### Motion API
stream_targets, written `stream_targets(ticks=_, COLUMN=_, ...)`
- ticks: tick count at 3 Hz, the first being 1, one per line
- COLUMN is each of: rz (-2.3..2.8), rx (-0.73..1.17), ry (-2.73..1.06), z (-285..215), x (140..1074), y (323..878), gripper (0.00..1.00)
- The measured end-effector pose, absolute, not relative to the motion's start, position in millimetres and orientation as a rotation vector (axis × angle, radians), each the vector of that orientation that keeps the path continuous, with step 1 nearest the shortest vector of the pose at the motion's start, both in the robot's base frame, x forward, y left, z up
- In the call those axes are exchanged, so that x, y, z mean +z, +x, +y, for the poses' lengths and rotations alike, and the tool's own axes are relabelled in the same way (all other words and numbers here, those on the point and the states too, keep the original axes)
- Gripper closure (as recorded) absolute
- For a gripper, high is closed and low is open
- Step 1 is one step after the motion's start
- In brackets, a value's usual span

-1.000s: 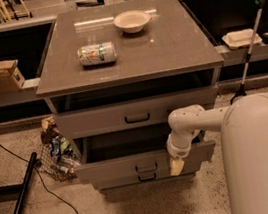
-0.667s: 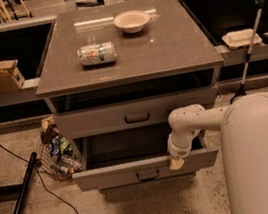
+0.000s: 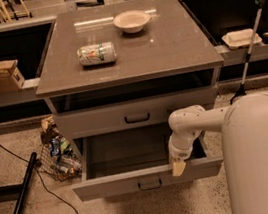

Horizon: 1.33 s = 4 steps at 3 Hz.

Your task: Open middle drawer

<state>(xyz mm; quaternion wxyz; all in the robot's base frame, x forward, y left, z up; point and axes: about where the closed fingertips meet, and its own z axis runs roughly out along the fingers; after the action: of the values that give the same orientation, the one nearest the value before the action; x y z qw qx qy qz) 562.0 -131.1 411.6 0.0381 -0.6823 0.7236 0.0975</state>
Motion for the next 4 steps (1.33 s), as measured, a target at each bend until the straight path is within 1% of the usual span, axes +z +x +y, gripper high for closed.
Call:
stream_targets(ticks=2, rz=2.22, rx=0.299, ry=-2.093, z=-131, x=412, y=562, gripper=0.39)
stream_targets(ticks=3, rz=2.226, rx=0.302, ry=-2.097, z=-133, x=411, y=559, gripper=0.08)
stream_targets(ticks=4, rz=2.271, rx=0.31, ry=-2.116, z=-144, x=412, y=541, gripper=0.0)
